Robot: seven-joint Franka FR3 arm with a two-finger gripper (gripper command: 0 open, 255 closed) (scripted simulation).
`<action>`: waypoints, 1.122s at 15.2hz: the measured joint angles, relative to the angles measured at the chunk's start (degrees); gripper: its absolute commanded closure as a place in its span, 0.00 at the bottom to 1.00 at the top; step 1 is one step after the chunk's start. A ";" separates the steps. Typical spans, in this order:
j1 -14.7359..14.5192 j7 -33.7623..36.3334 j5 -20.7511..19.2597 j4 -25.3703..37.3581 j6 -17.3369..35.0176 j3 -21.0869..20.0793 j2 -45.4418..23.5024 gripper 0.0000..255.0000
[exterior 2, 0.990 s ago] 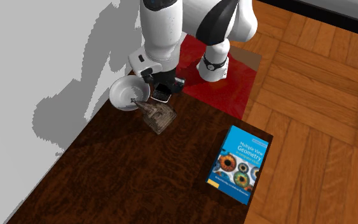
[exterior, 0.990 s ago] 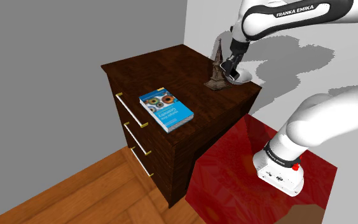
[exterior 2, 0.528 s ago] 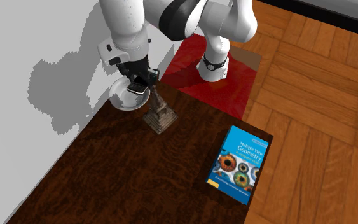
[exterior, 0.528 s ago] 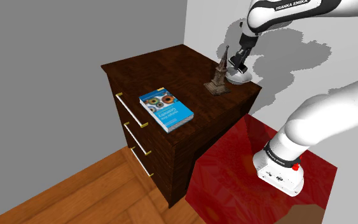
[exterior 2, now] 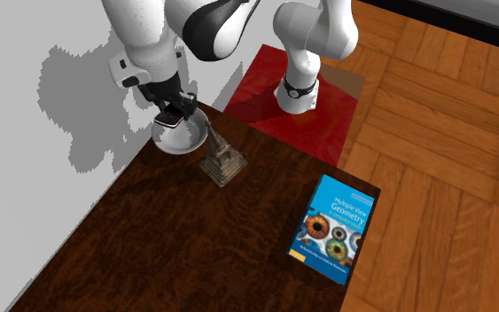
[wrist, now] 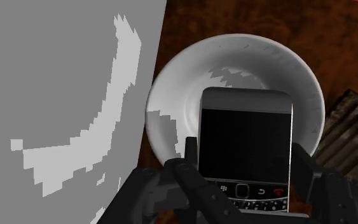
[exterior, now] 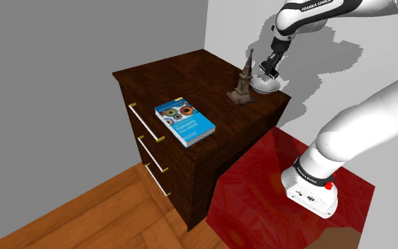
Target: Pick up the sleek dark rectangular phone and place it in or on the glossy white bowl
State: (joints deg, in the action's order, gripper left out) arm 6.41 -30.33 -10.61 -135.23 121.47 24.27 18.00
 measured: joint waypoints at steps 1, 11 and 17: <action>0.01 -0.11 0.03 -0.48 0.85 0.17 -0.37 1.00; -0.22 -0.51 0.65 -4.83 8.87 1.27 -4.19 1.00; -0.18 -0.64 0.68 -5.21 9.56 1.41 -4.44 1.00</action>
State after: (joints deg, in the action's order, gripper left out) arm 6.23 -30.97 -9.93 -140.43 131.04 25.68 13.55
